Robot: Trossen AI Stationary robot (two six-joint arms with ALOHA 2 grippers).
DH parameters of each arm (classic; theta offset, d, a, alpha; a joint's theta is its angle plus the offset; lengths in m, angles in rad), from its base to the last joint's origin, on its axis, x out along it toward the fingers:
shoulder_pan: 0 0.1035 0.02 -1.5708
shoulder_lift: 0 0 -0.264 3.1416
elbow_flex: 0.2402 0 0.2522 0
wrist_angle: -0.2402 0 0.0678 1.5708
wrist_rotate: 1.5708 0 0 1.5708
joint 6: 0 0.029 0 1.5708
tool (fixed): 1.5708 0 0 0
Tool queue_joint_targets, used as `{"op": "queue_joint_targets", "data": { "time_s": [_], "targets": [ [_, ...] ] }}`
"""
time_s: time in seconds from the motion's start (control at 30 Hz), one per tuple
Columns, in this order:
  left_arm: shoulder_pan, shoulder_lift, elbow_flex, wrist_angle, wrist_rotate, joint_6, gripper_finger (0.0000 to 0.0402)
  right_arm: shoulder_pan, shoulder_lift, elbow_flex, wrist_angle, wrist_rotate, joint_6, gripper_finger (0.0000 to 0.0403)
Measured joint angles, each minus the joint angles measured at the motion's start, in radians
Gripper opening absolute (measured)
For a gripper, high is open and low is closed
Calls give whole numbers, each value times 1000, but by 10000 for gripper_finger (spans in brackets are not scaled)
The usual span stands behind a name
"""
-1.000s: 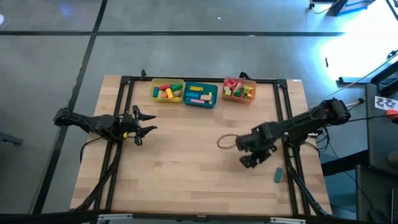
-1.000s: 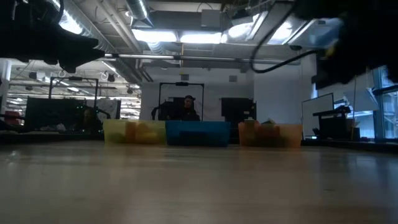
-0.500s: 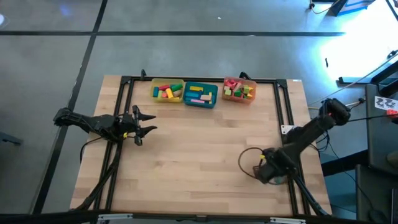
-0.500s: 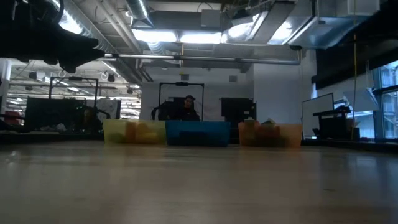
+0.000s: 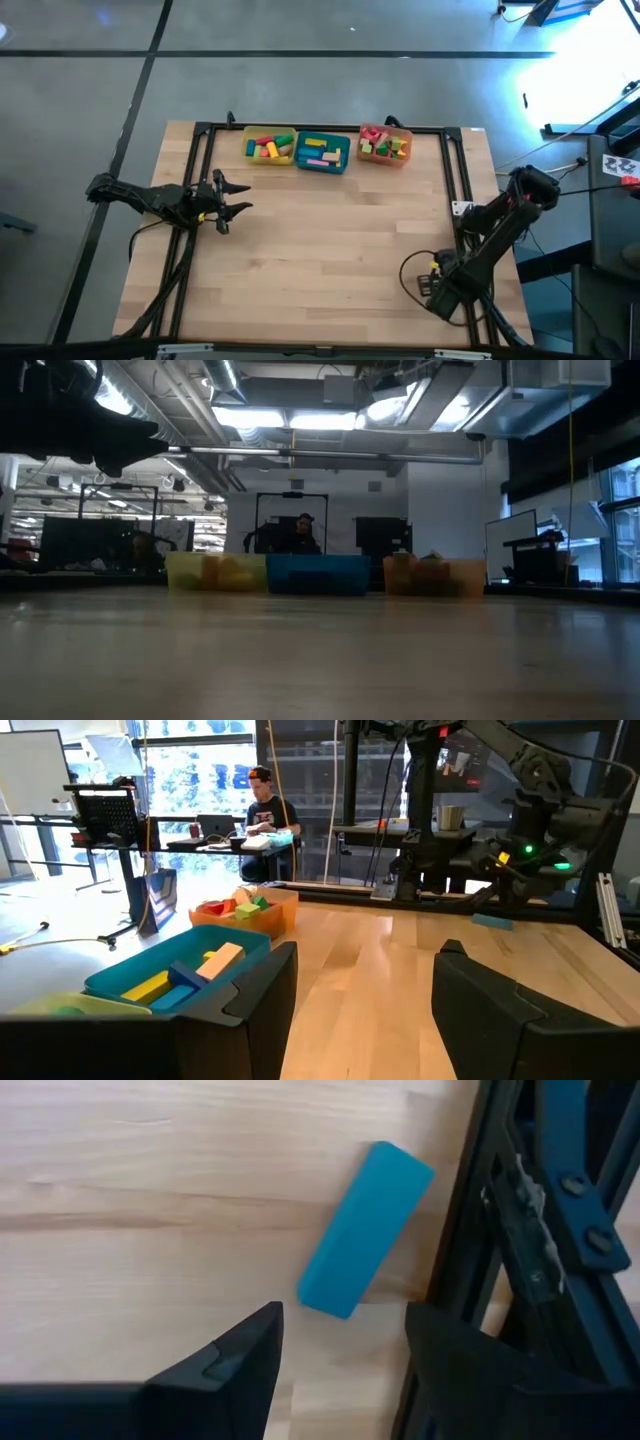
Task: Sort blocks by size
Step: Put the blue rectangle block into the blue bin
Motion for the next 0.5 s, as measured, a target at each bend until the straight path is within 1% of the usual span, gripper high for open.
{"op": "queue_joint_targets", "data": {
  "time_s": [0.17, 0.23, 0.5],
  "targets": [
    [0, 0, 0, 0, 0, 0, 198, 10, 41, 0, 10, 1, -5, 215],
    [0, 0, 0, 0, 0, 0, 198, 23, 52, 0, 9, 21, -8, 215],
    [0, 0, 0, 0, 0, 0, 198, 47, 78, 0, 11, 8, -5, 215]
  ]
}}
